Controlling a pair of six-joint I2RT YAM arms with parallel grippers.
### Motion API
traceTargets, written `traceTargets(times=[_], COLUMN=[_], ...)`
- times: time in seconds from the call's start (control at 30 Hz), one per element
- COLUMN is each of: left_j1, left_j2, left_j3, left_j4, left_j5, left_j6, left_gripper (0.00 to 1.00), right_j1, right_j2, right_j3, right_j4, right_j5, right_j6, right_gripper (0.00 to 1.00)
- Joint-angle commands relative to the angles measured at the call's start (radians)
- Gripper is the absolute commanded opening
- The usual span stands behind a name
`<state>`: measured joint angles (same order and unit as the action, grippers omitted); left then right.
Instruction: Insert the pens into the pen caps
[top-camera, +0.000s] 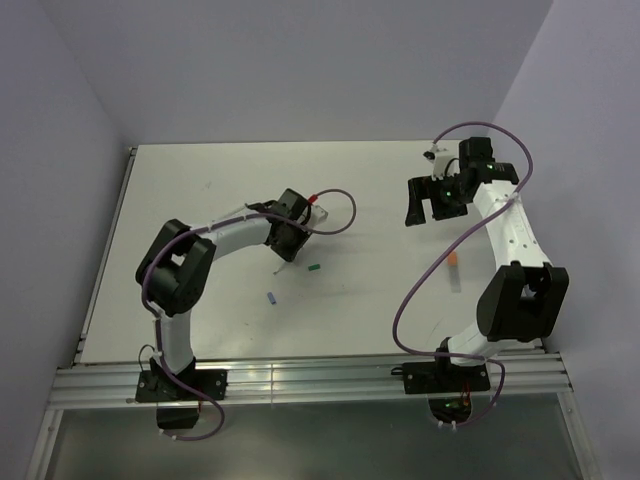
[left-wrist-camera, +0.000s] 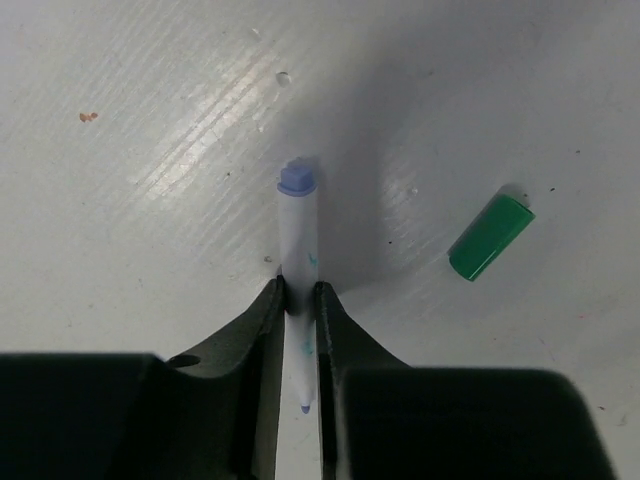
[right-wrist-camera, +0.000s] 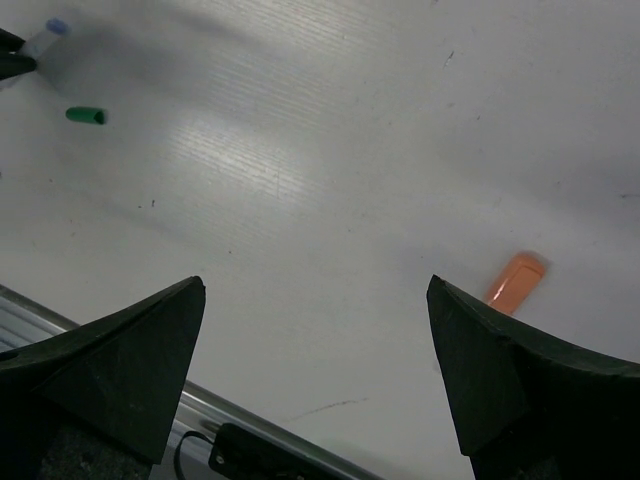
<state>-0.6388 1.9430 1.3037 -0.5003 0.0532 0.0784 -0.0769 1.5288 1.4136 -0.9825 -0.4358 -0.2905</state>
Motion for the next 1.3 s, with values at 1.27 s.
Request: traceTargets(times=[1.27], left_j1=[-0.127], left_j2=[-1.299], left_j3=[-1.130], left_j4=[0.996], left_j5=[0.352], left_j6=[1.834], left_gripper=[0.00], right_j1=[0.615], right_j2=[0.100], right_j3=[0.025], right_j4=[-0.004], right_j5=[-0.625], right_j6=[0.079], right_gripper=[0.83])
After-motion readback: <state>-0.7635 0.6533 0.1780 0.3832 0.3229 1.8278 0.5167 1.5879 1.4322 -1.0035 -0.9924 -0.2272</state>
